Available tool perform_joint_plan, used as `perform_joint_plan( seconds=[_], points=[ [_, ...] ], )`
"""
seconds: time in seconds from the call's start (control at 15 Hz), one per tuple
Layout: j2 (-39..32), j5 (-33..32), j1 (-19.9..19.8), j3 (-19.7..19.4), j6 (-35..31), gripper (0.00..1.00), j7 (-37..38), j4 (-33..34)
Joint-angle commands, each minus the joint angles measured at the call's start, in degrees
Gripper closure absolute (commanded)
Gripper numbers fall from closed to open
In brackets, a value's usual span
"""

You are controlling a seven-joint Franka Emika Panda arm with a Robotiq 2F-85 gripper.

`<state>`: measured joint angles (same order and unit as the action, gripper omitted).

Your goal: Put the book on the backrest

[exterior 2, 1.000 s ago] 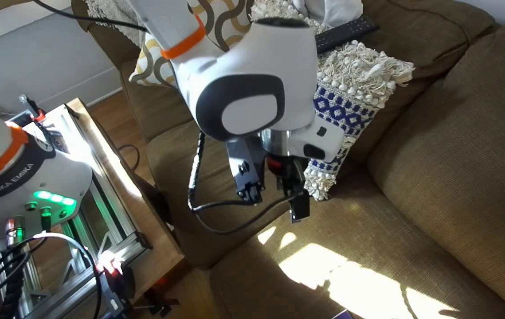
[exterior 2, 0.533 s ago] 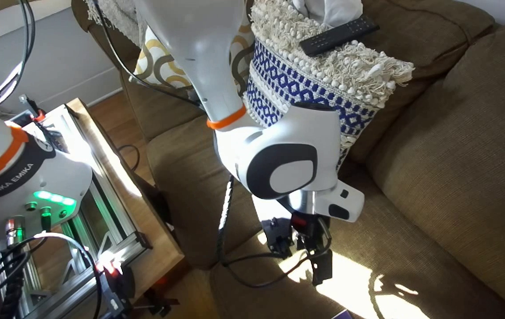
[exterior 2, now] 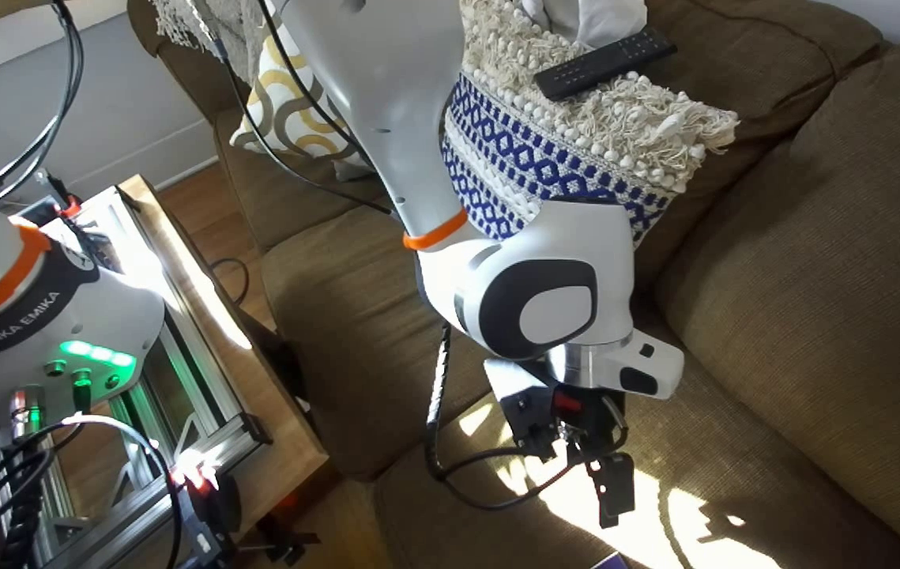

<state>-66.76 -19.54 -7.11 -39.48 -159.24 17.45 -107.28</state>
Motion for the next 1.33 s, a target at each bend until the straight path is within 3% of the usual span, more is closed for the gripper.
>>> perform_joint_plan(
  seconds=[0.0, 0.27, 0.47, 0.73, 0.8, 1.0, 1.27],
  points=[
    [-7.2, 1.3, -7.0, 3.7, -3.7, 0.00, -7.8, 8.2],
    [-13.8, 1.3, -18.5, 10.1, -2.6, 0.00, -20.7, 18.9],
    [-17.9, 1.7, -25.5, 11.3, 1.4, 0.00, -27.3, 27.0],
    [-18.6, 3.2, -31.6, 12.8, 4.4, 0.00, -31.1, 32.7],
    [-17.8, 2.0, -28.2, 10.4, 1.4, 0.00, -28.3, 28.2],
    [-17.8, 2.3, -30.7, 11.7, 3.3, 0.00, -29.7, 31.0],
    [-21.4, 2.5, -26.0, 7.0, 1.2, 0.00, -21.3, 32.5]
  ],
)
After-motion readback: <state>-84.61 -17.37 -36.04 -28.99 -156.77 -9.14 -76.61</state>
